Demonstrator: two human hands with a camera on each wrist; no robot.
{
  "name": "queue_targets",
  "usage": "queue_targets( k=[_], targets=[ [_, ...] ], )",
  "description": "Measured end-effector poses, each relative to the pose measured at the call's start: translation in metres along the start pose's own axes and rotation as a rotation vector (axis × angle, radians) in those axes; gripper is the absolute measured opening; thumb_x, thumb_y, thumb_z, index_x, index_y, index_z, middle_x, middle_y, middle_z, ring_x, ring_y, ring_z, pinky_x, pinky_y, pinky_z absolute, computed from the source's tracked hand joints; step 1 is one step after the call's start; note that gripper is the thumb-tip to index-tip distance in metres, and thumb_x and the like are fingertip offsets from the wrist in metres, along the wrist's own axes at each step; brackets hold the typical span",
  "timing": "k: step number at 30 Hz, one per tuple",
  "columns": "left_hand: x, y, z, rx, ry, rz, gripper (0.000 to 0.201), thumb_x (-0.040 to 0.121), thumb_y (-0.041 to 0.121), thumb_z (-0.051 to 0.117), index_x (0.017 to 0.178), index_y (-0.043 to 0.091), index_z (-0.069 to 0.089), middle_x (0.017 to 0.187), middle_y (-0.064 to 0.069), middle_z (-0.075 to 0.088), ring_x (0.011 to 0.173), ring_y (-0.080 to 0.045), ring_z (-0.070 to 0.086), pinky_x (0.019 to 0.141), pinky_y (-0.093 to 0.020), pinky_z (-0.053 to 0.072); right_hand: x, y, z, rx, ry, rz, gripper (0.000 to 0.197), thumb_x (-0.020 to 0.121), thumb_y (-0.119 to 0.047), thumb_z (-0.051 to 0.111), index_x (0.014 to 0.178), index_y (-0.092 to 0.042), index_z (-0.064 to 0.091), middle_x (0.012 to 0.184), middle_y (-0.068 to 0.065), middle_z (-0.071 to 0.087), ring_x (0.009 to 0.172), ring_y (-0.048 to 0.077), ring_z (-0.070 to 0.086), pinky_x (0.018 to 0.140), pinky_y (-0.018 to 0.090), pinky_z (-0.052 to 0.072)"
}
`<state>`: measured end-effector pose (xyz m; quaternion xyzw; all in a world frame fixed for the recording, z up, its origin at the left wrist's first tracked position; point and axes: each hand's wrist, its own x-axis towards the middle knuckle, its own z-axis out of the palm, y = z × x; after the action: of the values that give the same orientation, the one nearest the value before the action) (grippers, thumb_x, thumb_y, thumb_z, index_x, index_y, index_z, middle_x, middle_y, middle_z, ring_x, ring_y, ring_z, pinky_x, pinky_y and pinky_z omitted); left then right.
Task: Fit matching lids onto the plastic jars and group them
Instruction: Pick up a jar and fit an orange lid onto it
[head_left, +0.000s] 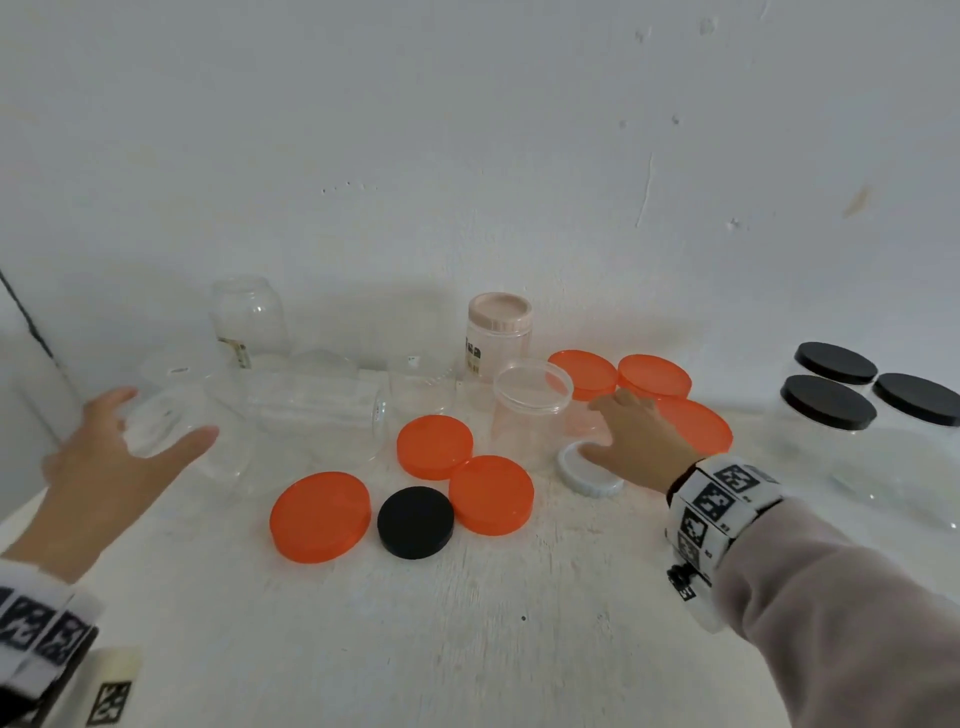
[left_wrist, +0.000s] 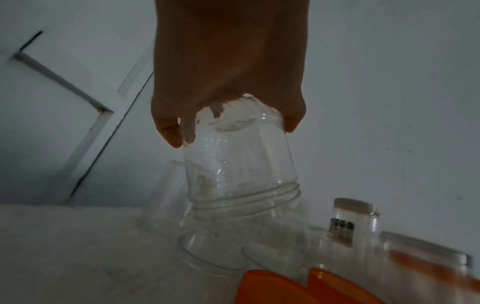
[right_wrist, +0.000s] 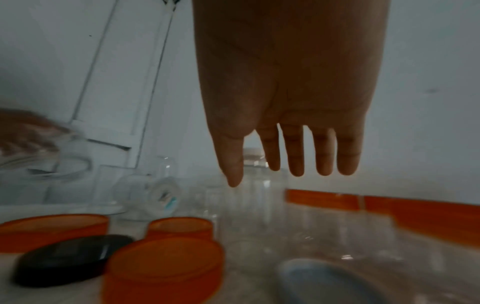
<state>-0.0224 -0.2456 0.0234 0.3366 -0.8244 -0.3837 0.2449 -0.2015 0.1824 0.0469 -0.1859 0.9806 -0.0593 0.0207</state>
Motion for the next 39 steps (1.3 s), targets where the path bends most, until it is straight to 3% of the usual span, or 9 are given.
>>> queue_targets(
  k=[3,9,14,19,25,32,34,37,39],
  targets=[
    [-0.017,0.015,0.009,-0.238,-0.097,-0.116,0.099,0.039,0.081,0.061,0.127,0.045,0.033,0.123,-0.003,0.048,0.112,-0.025,0.050,0.098,-0.045,0.039,0.010,-0.043,0.026,0.017,-0.121,-0.133,0.063,0.090,-0.044,0.057,0.142,-0.016,0.035,0.140,0.005,0.039,0.127,0.026,0.036,0.102,0.040,0.038],
    [-0.042,0.017,0.018,-0.613,-0.309,-0.226,0.080,0.055,0.062,0.067,0.127,0.038,0.043,0.112,-0.002,0.052,0.088,-0.019,0.052,0.078,-0.035,0.042,0.024,-0.087,0.061,-0.039,-0.306,-0.206,0.082,0.083,-0.056,0.061,0.147,-0.021,0.026,0.144,0.003,0.035,0.129,0.025,0.037,0.101,0.042,0.039],
    [-0.054,0.007,0.025,-0.669,-0.405,-0.303,0.061,0.079,0.056,0.058,0.134,0.036,0.042,0.110,-0.004,0.055,0.087,-0.025,0.054,0.074,-0.039,0.041,0.029,-0.095,0.075,-0.065,-0.389,-0.163,0.103,0.072,-0.061,0.068,0.151,-0.029,0.009,0.149,0.002,0.029,0.135,0.027,0.031,0.106,0.047,0.030],
    [-0.068,0.005,0.032,-0.617,-0.513,-0.409,0.076,0.062,0.068,0.068,0.128,0.038,0.043,0.116,-0.013,0.054,0.096,-0.033,0.061,0.068,-0.042,0.053,0.030,-0.098,0.076,-0.148,-0.408,-0.132,0.112,0.067,-0.054,0.077,0.151,-0.032,0.006,0.150,0.007,0.023,0.139,0.034,0.018,0.111,0.053,0.019],
    [-0.081,0.014,0.040,-0.654,-0.704,-0.338,0.083,0.057,0.061,0.080,0.126,0.042,0.038,0.113,-0.012,0.060,0.084,-0.031,0.072,0.072,-0.045,0.057,0.016,-0.092,0.067,-0.109,-0.447,-0.091,0.116,0.062,-0.055,0.080,0.150,-0.032,0.008,0.150,0.006,0.013,0.138,0.035,0.020,0.104,0.056,0.033],
    [-0.101,0.039,0.066,-0.483,-0.691,-0.186,0.110,0.036,0.053,0.084,0.127,0.025,0.030,0.121,-0.002,0.050,0.110,-0.020,0.057,0.094,-0.040,0.050,0.002,-0.070,0.031,0.219,-0.426,-0.086,0.110,0.060,-0.061,0.078,0.146,-0.033,0.016,0.133,-0.002,0.024,0.118,0.024,0.041,0.091,0.037,0.048],
    [-0.108,0.045,0.076,-0.386,-0.674,-0.167,0.110,0.036,0.052,0.088,0.125,0.025,0.029,0.118,0.002,0.046,0.107,-0.015,0.053,0.090,-0.033,0.048,-0.003,-0.059,0.018,0.296,-0.396,-0.083,0.108,0.061,-0.061,0.078,0.146,-0.033,0.018,0.132,-0.005,0.027,0.114,0.020,0.041,0.084,0.030,0.048],
    [-0.117,0.053,0.092,-0.296,-0.744,-0.121,0.112,0.039,0.048,0.093,0.126,0.029,0.025,0.116,0.006,0.042,0.101,-0.007,0.048,0.078,-0.022,0.042,-0.011,-0.041,0.002,0.429,-0.385,-0.063,0.107,0.063,-0.056,0.080,0.147,-0.033,0.019,0.142,-0.006,0.027,0.119,0.018,0.040,0.093,0.035,0.046],
    [-0.124,0.060,0.105,-0.284,-0.808,-0.077,0.117,0.037,0.045,0.094,0.128,0.032,0.022,0.125,0.003,0.040,0.107,-0.010,0.050,0.084,-0.023,0.043,-0.017,-0.029,-0.006,0.466,-0.374,-0.057,0.105,0.067,-0.050,0.080,0.149,-0.031,0.018,0.145,-0.005,0.027,0.119,0.016,0.038,0.092,0.033,0.045]
  ],
)
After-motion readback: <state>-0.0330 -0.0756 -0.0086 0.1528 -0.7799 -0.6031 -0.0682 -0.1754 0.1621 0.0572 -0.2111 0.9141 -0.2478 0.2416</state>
